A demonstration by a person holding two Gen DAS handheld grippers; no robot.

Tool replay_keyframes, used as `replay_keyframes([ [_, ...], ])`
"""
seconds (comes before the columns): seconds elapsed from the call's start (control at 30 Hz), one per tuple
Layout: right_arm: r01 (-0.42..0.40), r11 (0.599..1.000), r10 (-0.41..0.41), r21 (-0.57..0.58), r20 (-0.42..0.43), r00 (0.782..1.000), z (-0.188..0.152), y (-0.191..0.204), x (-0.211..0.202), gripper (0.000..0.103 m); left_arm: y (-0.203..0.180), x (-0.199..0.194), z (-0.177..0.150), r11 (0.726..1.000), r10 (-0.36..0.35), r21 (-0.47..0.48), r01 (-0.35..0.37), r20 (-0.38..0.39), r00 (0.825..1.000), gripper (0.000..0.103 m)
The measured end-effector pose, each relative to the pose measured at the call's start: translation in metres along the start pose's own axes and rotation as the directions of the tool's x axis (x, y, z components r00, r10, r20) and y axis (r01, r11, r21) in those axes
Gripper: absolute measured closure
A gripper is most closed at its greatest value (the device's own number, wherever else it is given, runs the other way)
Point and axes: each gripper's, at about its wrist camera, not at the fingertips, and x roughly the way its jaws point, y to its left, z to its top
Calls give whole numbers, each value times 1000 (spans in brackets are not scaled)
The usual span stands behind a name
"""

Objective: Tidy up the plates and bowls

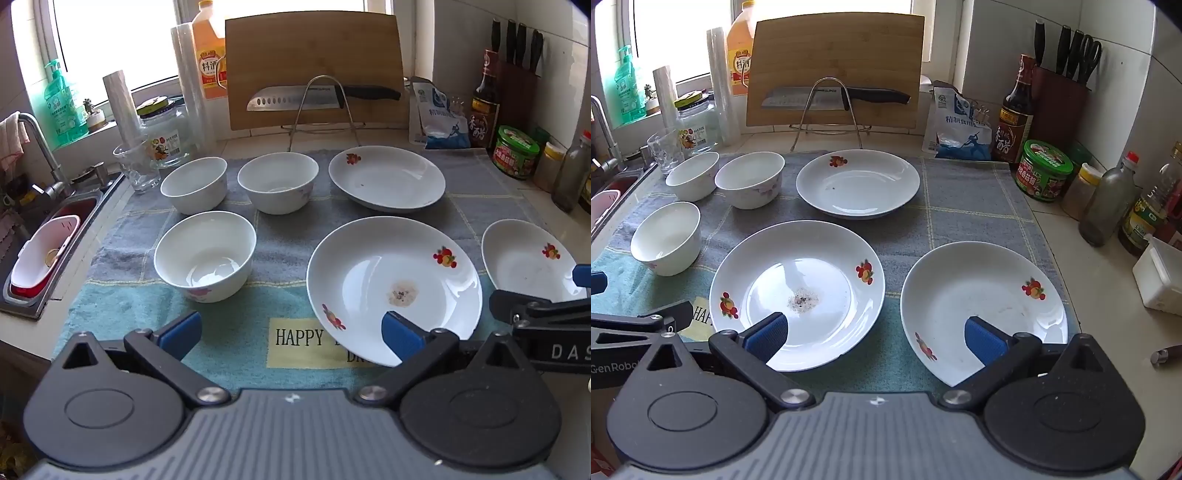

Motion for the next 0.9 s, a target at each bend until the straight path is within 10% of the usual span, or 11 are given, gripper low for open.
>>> replay_keyframes([
  [0.9, 2, 1000, -2, -1, 14, 1000, 3, 1, -2, 0, 3, -2, 3, 1000, -1, -3, 1, 6, 1000, 1],
])
